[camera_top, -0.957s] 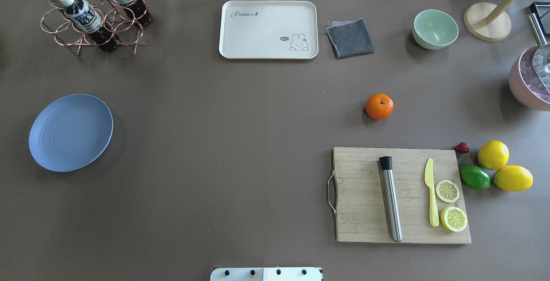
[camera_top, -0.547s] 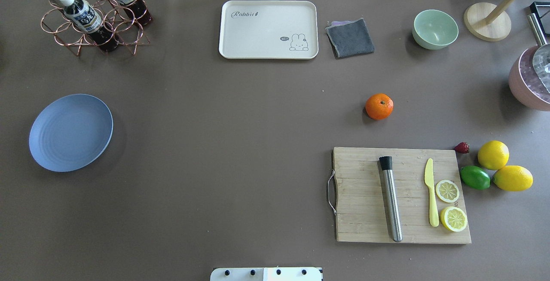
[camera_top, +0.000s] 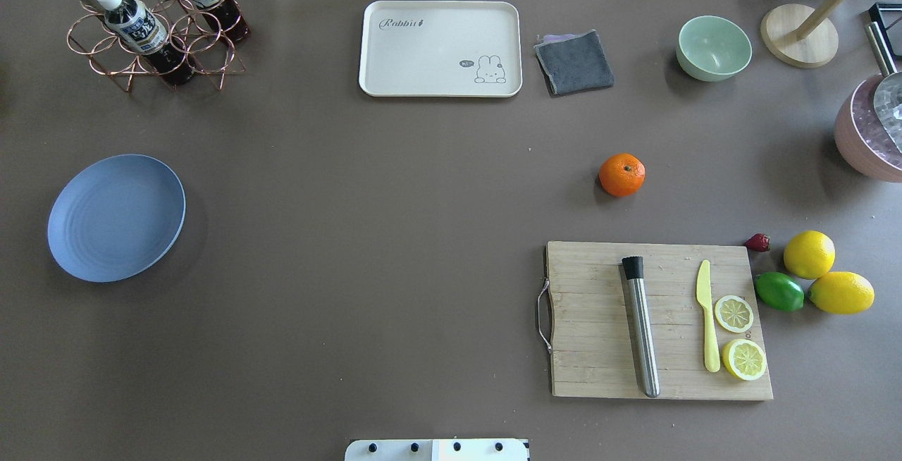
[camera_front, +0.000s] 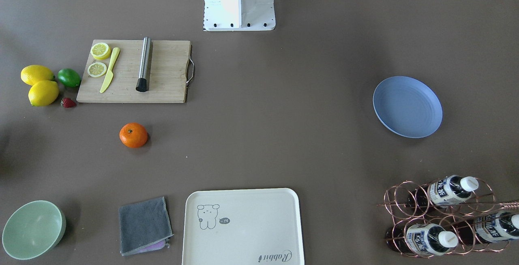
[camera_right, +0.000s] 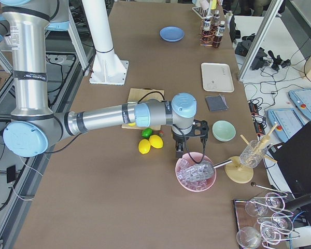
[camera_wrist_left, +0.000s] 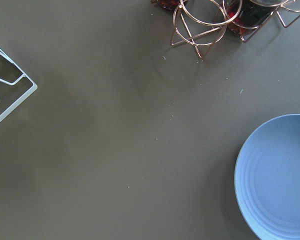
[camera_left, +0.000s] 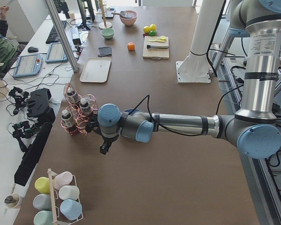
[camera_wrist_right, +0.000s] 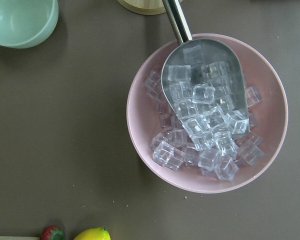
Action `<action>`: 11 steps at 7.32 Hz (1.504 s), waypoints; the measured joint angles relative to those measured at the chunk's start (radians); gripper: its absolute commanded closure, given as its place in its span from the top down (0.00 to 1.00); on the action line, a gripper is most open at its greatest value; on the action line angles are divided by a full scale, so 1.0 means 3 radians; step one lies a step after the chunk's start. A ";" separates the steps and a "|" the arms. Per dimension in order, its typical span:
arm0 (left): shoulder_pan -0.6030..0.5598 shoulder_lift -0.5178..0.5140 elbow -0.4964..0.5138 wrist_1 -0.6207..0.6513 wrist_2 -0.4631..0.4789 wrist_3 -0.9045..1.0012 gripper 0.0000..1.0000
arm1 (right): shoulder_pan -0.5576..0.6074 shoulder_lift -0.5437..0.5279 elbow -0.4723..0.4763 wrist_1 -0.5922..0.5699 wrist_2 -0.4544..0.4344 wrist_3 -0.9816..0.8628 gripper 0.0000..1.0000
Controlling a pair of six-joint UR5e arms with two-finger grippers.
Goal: Pick orange to plate
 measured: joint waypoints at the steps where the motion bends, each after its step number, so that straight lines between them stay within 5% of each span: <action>1: 0.0137 -0.0003 0.0133 -0.0358 0.0007 -0.0376 0.98 | -0.0123 0.0050 0.0001 0.0125 -0.0004 0.0259 1.00; 5: 0.0741 -0.0002 0.0367 -0.1290 0.0033 -0.1435 0.98 | -0.0595 0.0110 -0.0008 0.0842 -0.0061 0.1336 1.00; 11: 0.1330 -0.0063 0.0544 -0.1381 0.0039 -0.1524 0.97 | -0.0945 0.0367 0.0007 0.0950 -0.0212 0.1948 1.00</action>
